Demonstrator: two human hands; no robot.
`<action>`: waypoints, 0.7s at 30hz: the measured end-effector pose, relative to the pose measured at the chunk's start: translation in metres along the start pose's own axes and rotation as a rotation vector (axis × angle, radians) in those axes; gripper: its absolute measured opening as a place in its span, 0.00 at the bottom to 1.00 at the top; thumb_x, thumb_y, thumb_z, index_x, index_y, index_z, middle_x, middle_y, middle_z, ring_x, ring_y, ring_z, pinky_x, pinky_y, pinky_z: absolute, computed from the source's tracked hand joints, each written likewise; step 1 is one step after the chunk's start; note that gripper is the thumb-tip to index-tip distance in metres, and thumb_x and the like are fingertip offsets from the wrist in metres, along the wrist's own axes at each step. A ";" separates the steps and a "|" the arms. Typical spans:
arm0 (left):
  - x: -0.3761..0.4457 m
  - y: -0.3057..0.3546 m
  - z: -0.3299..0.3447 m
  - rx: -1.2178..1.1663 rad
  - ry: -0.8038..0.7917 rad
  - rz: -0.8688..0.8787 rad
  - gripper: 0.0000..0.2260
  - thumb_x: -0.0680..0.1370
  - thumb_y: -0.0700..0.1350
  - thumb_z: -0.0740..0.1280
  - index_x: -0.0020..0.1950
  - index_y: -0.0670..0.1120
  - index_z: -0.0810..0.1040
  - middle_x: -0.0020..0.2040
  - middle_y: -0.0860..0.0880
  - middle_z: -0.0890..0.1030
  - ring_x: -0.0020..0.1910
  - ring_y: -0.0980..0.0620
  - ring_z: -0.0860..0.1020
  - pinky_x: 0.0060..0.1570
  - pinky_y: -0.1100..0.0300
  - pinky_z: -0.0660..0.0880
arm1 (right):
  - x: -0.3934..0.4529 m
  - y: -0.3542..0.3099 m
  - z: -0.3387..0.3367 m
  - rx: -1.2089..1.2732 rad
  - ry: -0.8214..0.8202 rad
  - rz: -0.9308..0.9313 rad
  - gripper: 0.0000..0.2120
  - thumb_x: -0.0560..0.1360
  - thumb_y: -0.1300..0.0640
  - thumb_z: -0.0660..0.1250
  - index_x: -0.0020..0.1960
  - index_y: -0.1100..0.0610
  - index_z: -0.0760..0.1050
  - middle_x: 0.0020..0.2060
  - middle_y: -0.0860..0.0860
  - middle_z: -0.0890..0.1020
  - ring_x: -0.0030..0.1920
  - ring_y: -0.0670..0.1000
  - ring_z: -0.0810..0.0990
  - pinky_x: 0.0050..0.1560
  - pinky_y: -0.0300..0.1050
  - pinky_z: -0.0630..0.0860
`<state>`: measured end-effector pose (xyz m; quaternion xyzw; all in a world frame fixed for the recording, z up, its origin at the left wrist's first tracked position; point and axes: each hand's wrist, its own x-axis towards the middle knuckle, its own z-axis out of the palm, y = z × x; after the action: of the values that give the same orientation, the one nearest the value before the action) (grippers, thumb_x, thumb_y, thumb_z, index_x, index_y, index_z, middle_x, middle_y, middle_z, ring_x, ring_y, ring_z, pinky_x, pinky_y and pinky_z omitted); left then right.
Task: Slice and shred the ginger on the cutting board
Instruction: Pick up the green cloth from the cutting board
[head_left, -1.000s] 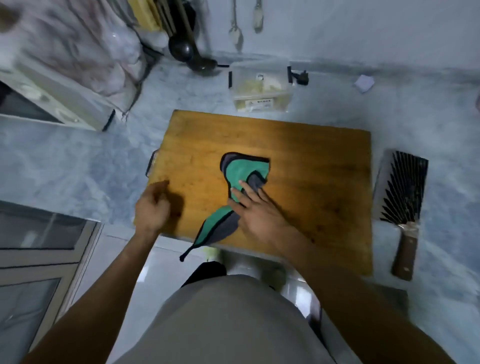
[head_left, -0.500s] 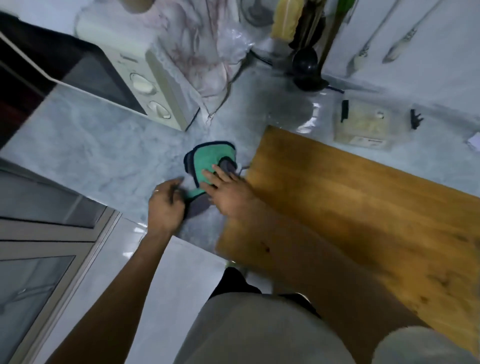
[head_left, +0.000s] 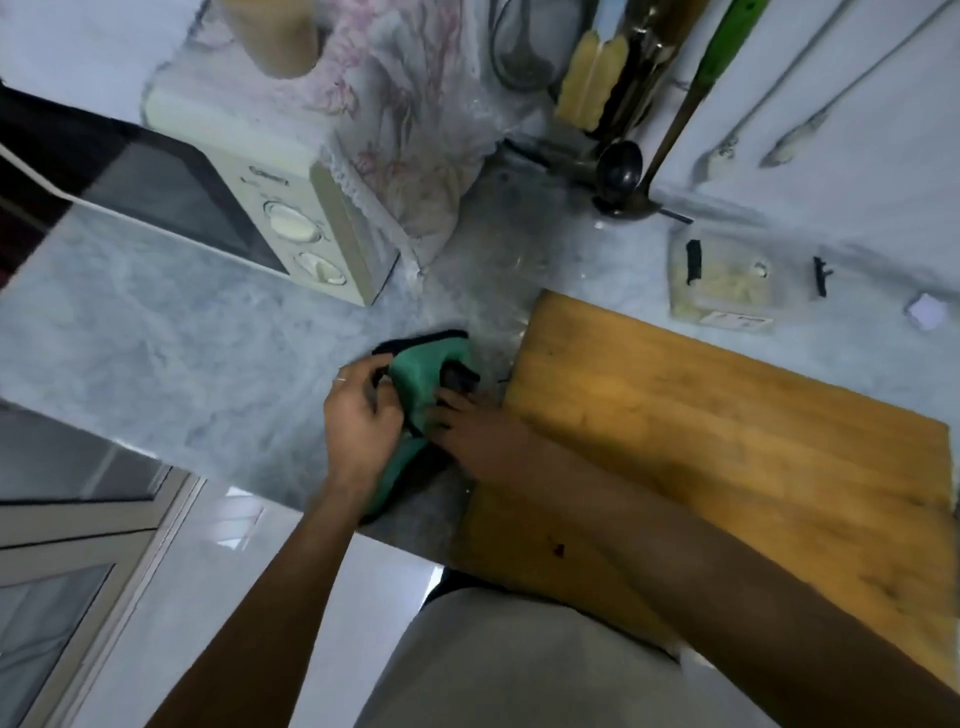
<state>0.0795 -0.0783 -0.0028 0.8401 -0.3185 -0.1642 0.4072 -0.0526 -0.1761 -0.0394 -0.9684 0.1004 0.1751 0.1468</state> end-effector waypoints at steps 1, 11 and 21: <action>0.003 0.009 0.003 -0.004 -0.008 0.037 0.13 0.76 0.31 0.62 0.57 0.38 0.81 0.55 0.39 0.81 0.52 0.53 0.76 0.54 0.68 0.66 | -0.005 0.013 -0.008 0.058 0.009 0.056 0.18 0.75 0.65 0.62 0.63 0.62 0.81 0.66 0.59 0.78 0.70 0.65 0.73 0.61 0.64 0.77; 0.022 0.057 0.061 -0.032 -0.229 0.203 0.10 0.80 0.38 0.63 0.56 0.43 0.83 0.56 0.47 0.82 0.54 0.54 0.78 0.55 0.72 0.69 | 0.001 0.148 -0.091 0.174 0.184 0.657 0.24 0.83 0.63 0.55 0.79 0.59 0.63 0.79 0.59 0.60 0.78 0.64 0.57 0.77 0.59 0.60; 0.028 0.128 0.118 -0.085 -0.376 0.307 0.10 0.79 0.37 0.66 0.58 0.45 0.83 0.52 0.51 0.82 0.49 0.60 0.77 0.52 0.76 0.71 | -0.093 0.180 -0.050 0.332 0.257 0.884 0.26 0.83 0.64 0.58 0.79 0.61 0.58 0.74 0.61 0.65 0.72 0.64 0.67 0.68 0.56 0.70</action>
<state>-0.0147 -0.2248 0.0248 0.7185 -0.5056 -0.2671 0.3960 -0.1665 -0.3475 -0.0053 -0.8104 0.5456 0.0812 0.1973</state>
